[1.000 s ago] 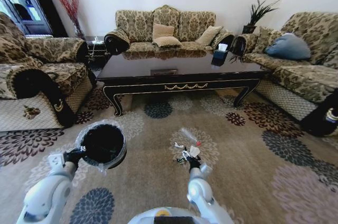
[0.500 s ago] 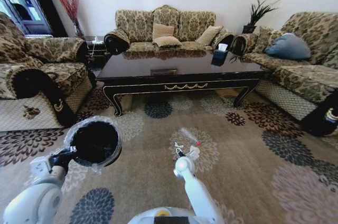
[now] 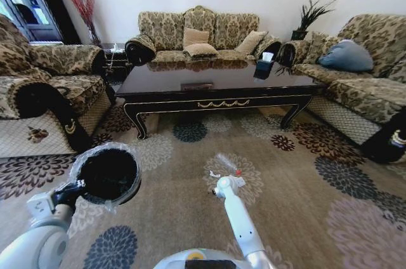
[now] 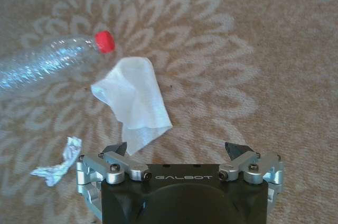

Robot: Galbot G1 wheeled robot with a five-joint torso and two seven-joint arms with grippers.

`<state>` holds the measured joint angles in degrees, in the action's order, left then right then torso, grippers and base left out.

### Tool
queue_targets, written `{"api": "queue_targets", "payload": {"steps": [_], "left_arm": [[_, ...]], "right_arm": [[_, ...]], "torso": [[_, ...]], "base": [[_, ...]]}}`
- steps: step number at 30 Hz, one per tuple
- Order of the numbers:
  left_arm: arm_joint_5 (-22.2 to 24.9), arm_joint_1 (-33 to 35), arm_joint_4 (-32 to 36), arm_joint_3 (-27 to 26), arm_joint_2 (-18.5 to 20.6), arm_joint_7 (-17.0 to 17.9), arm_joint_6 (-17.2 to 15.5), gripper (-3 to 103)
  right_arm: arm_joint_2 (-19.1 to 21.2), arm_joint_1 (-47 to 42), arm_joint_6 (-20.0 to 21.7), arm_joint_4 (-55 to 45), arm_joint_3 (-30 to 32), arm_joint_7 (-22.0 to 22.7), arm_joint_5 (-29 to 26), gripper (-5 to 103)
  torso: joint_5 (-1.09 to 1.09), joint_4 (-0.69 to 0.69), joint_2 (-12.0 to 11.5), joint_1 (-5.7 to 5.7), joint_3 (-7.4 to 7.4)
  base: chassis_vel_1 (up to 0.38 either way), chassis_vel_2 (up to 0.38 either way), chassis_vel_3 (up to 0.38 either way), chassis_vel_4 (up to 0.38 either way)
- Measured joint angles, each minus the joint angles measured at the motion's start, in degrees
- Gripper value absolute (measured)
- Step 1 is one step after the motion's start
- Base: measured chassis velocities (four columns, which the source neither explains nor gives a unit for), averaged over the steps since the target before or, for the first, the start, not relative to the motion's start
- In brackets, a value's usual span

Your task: Move to the front of the table and pick up the trash from the floor, then place it into the trash bin.

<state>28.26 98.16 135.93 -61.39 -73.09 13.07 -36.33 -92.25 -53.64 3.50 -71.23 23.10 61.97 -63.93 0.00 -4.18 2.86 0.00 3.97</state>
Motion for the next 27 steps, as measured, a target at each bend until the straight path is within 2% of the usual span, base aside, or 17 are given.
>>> {"api": "queue_targets", "payload": {"steps": [14,27], "left_arm": [[-2.1,2.6,1.2,-0.1,-3.1,-0.1,0.6,2],[-2.8,3.1,1.5,-0.2,-4.2,-0.2,0.7,2]], "right_arm": [[0.1,-0.8,-2.2,0.7,-5.8,-6.2,1.8,100],[0.1,0.2,-3.0,6.2,-6.8,-7.5,2.8,102]], "torso": [[0.00,0.00,0.0,0.00,0.00],[0.00,0.00,0.0,0.00,0.00]], "base": [[0.000,0.000,0.000,0.000],[0.000,0.000,0.000,0.000]]}}
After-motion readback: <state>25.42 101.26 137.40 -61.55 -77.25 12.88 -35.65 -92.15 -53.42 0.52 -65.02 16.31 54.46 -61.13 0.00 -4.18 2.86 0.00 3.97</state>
